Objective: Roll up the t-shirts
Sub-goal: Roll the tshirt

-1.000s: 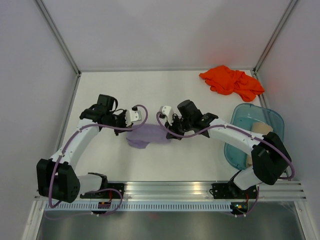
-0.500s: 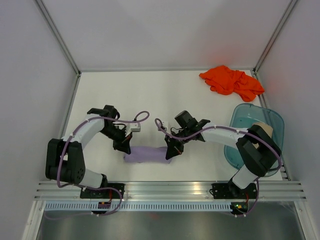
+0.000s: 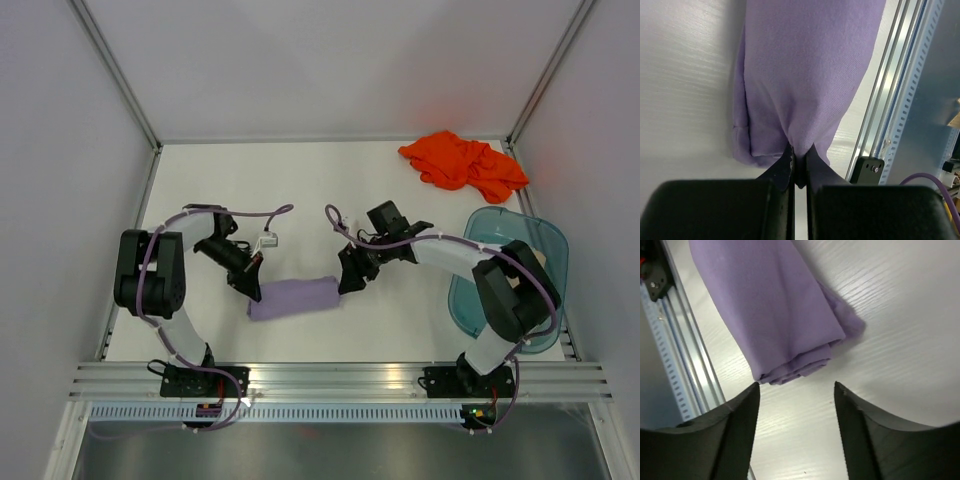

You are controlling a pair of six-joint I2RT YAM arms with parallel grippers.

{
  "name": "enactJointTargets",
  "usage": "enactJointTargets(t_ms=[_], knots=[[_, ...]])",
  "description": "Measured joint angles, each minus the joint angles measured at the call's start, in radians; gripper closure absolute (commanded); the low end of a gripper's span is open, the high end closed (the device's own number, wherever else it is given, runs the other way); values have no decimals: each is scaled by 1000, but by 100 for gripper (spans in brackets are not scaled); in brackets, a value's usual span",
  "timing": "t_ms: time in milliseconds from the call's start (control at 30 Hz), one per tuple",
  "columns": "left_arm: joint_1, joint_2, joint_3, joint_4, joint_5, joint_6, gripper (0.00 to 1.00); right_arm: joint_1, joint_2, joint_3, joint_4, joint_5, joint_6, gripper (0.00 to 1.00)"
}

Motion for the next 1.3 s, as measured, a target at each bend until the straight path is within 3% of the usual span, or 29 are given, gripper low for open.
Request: enactJointTargets(t_ms=[167,300,500,733,867,1067,1300], knots=[[0,11,6,-1,-3,-11,98,65,-187,-2,21,179,-82,28],[0,39,18,-3,-2,-21,98,278,-299,-29,152,379,-198,26],[3,82,69,-28,-3,-24,98,549,-291,-138,298,625,-398,23],[15,151,127,-69,0,-24,98,619,-230,-219,439,770,-526,22],[16,172,148,-89,0,-24,98,647,-140,-244,549,871,-565,16],[16,200,182,-105,1,-24,98,690,-1,-252,681,1062,-633,15],[16,208,187,-114,-4,-14,98,723,106,-183,721,1208,-652,21]])
